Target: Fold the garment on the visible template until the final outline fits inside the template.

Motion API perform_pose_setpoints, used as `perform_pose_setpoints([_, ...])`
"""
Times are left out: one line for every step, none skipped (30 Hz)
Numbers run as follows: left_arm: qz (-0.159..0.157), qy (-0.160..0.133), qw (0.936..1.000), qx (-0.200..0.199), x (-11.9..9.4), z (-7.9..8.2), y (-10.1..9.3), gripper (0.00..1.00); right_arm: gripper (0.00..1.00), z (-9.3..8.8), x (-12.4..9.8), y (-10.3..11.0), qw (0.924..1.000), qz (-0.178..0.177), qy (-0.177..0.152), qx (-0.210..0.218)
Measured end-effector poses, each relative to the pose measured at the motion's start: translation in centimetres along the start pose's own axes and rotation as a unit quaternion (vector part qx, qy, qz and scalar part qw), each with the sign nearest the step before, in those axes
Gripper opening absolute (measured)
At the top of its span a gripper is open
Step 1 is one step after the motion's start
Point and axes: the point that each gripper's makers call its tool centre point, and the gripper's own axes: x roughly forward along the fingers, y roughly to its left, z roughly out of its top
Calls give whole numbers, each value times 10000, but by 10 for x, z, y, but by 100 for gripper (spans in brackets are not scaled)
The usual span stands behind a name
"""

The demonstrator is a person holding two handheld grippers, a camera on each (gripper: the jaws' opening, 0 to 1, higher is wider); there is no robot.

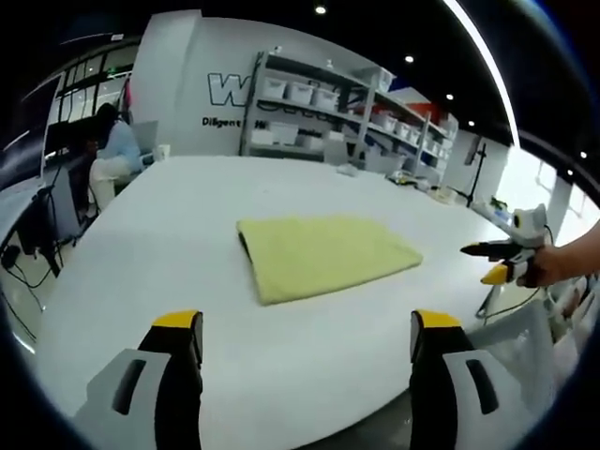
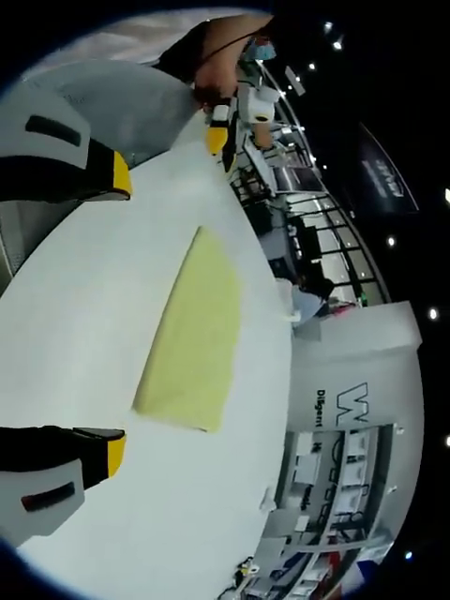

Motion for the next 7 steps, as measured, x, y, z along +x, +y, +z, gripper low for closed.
perform_pose_setpoints([-15,2,10000,3,0,0,-1,93,99,-1,0,0,10000,-5,11,8])
perform_pose_setpoints([-29,26,10000,14,0,-1,-1,92,99,-2,0,1,10000,-8,33,22])
perform_pose_setpoints([-52,25,10000,45,0,-1,-3,92,99,-2,1,2,10000,-4,30,18])
perform_pose_setpoints([-64,15,10000,58,0,-1,-4,92,99,-2,1,3,10000,-8,24,7])
perform_pose_setpoints([-68,16,10000,56,0,-1,-4,92,99,-2,1,4,10000,-13,23,14])
perform_pose_setpoints([-75,10,10000,38,0,-1,-3,92,99,-2,2,4,10000,-18,24,34])
perform_pose_setpoints([-77,3,10000,19,0,0,-3,92,99,-2,2,4,10000,-25,20,31])
